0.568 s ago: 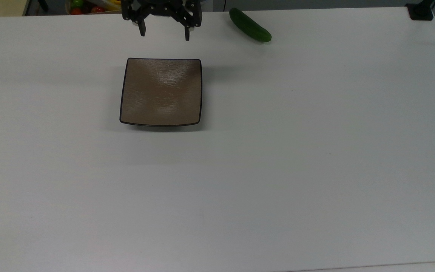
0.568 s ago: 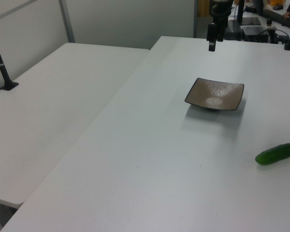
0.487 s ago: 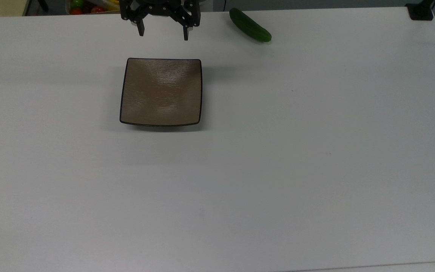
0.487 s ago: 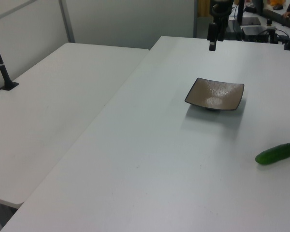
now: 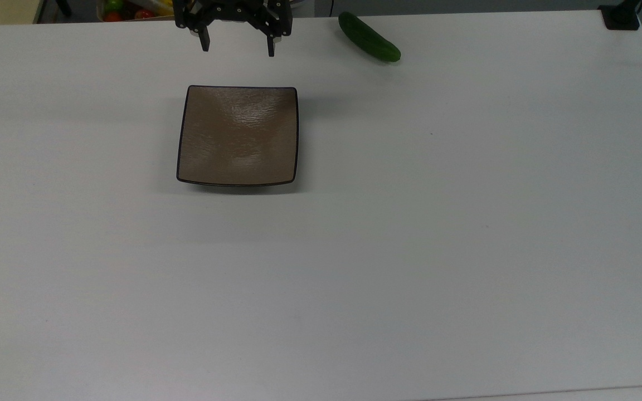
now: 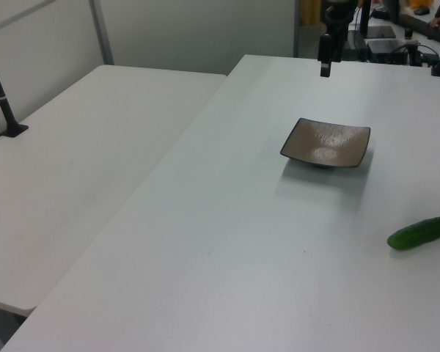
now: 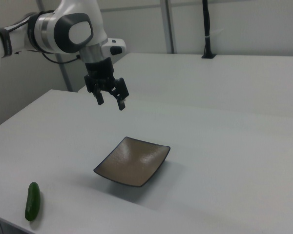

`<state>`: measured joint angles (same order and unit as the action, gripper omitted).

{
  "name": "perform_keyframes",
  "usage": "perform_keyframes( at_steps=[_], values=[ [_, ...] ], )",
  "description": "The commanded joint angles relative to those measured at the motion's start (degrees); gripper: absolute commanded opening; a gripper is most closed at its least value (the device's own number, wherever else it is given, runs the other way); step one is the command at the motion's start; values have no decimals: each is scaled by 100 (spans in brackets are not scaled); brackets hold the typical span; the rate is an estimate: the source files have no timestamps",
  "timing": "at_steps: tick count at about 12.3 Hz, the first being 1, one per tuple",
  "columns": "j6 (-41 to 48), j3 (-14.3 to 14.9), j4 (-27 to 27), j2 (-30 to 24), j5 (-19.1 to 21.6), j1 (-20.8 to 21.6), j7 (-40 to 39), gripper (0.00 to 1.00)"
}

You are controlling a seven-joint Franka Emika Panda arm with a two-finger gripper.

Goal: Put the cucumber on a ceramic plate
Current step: 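Move the open gripper over to the green cucumber and lower it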

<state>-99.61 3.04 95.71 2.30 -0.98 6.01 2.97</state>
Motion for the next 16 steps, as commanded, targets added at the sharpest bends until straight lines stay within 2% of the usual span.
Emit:
perform_keyframes(
  at_steps=[1,4,6,8,13,16],
  values=[
    [144,47,185,-169,116,32,-130,100],
    [144,47,264,-273,107,23,-200,100],
    [126,47,492,-475,107,-12,-743,100],
    [135,47,991,-905,107,-21,-1437,100],
    [152,-137,1941,-1503,54,-12,-2027,100],
    [118,-339,2924,-2083,54,32,-2345,100]
  ],
)
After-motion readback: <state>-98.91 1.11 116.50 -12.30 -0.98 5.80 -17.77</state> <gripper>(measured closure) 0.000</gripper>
